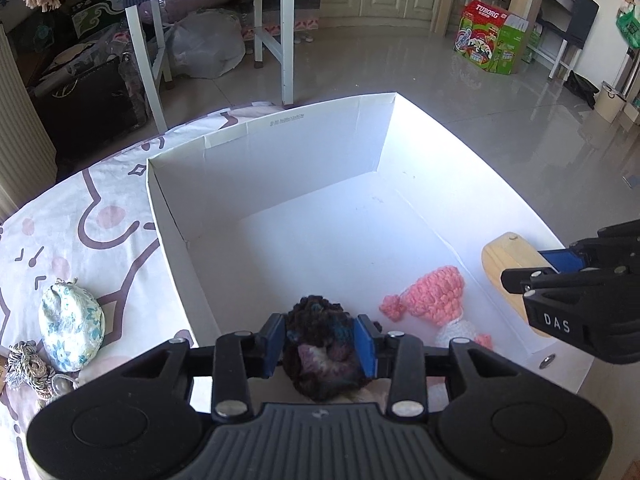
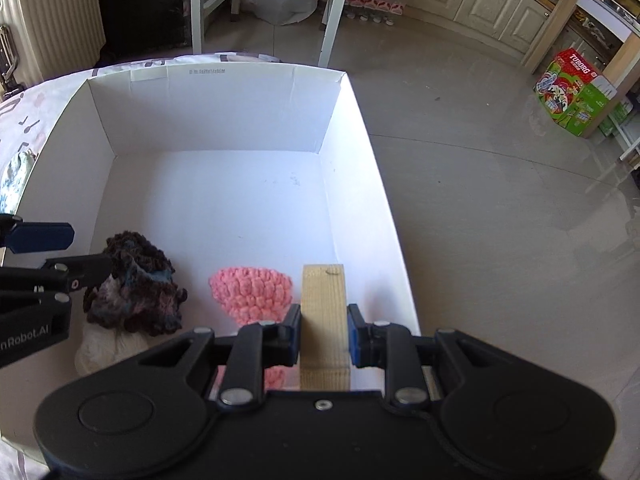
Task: Organize objects
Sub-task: 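Lower the block into the box and open the right tool while the left tool releases the pouch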
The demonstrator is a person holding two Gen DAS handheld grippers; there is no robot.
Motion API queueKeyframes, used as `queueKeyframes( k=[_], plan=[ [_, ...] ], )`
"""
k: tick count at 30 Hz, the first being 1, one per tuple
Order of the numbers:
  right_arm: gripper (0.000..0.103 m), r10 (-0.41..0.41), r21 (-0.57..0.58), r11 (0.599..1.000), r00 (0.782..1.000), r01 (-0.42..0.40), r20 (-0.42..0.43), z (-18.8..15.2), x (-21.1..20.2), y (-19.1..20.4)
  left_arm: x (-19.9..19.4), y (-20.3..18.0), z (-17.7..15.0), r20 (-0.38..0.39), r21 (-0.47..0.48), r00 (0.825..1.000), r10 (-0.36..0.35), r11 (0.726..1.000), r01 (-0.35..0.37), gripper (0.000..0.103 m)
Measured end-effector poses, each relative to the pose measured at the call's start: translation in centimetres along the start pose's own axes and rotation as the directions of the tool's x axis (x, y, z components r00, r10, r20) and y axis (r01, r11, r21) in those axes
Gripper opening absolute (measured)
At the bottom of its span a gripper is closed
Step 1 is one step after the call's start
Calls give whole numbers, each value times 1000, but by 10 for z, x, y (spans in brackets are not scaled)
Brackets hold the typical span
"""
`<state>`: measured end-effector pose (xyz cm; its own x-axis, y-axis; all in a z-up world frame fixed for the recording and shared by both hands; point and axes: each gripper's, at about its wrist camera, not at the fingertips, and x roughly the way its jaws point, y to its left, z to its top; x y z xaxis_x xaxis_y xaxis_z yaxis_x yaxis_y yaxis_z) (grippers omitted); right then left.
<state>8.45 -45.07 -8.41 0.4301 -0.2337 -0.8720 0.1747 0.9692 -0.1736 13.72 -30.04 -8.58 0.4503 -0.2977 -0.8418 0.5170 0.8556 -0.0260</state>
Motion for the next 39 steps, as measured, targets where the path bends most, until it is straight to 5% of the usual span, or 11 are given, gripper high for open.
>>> queueKeyframes(
  k=[9, 39],
  plan=[
    [37, 8, 2, 1000, 1000, -7, -18, 0, 1, -7, -4, -5, -1, -21, 33, 1000, -11, 999, 12, 50],
    [37, 51, 55, 997, 998, -54, 43, 4, -41, -18, -33, -11, 4, -8, 49, 1000, -28, 998, 28, 50]
  ],
)
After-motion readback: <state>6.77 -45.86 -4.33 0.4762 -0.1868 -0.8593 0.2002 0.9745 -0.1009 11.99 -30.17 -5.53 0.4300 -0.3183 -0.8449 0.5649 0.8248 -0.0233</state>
